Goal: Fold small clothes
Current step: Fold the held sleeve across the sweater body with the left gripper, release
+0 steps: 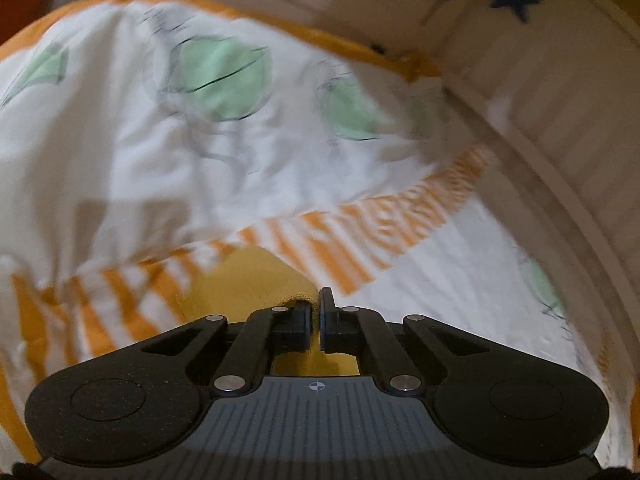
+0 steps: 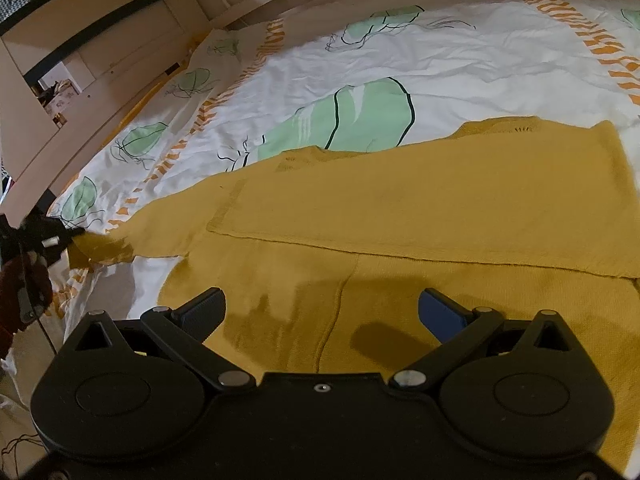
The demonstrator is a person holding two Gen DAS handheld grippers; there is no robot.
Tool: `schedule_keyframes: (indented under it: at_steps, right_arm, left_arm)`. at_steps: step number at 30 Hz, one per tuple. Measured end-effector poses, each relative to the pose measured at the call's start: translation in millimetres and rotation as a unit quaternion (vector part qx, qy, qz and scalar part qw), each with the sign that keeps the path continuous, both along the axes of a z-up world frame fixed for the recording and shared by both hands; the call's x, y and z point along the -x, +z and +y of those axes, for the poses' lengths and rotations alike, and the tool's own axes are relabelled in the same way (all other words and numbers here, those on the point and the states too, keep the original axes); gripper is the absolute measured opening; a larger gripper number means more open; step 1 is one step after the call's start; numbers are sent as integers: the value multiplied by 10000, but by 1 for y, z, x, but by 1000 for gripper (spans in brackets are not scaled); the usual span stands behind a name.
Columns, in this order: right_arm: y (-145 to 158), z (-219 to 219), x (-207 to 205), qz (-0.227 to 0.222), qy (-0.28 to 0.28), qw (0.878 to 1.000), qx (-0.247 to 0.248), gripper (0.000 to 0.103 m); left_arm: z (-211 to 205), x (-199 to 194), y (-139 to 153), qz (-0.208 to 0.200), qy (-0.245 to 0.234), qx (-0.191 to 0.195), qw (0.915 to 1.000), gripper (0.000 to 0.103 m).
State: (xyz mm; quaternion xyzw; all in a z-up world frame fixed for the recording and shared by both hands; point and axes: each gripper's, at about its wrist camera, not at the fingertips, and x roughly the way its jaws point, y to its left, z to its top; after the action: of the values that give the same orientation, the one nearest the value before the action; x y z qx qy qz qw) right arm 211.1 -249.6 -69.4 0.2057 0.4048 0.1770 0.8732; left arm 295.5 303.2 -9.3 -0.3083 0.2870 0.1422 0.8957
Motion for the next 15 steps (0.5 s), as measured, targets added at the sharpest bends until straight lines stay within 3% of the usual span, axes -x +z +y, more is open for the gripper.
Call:
schedule_keyframes:
  at_steps: [6,15]
  right_arm:
    - [1,-3,-1,14,-27,10000,3,103]
    - [2,-7,-2,17,-101,9999,17,103]
  left_arm:
    - [-47,-11,26,-344,-554,72,9978,3]
    - [-141,-27,45,-662,-1522,-239,9858,3]
